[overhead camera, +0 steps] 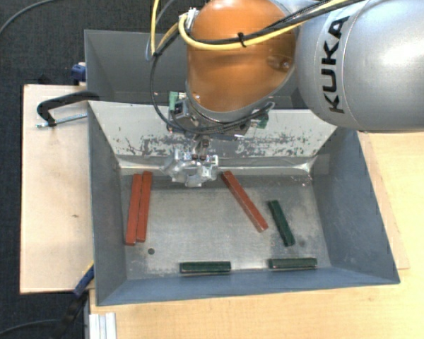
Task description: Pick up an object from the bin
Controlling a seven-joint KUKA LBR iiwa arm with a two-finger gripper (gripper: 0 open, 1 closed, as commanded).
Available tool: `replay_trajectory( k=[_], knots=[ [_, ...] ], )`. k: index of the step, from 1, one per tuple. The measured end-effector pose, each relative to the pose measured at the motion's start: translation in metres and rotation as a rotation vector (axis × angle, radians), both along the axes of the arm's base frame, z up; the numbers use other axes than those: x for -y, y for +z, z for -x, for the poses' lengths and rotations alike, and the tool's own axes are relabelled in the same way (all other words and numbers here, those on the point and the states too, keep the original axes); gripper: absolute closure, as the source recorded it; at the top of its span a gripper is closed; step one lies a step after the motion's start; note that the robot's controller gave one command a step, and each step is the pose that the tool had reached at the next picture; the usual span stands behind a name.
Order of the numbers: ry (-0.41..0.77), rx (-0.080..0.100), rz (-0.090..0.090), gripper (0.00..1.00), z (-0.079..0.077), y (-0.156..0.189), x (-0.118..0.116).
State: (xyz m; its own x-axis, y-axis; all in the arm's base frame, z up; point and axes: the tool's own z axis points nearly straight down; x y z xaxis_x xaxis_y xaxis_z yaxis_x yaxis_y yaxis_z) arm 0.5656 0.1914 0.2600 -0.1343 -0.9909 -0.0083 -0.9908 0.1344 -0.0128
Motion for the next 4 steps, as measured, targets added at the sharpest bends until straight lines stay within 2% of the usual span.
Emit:
replay_trajectory(
  k=[1, 2, 3, 4],
  knots=[
    [0.013, -0.018, 0.005, 1.0, 0.005, -0.059, 0.014],
    [0.014, -0.013, 0.003, 0.0, 0.004, -0.056, 0.013],
    [-0.002, -0.015, 0.008, 0.0, -0.002, -0.09, 0.126],
    [0.042, -0.018, 0.006, 0.0, -0.024, -0.194, 0.167]
  ],
)
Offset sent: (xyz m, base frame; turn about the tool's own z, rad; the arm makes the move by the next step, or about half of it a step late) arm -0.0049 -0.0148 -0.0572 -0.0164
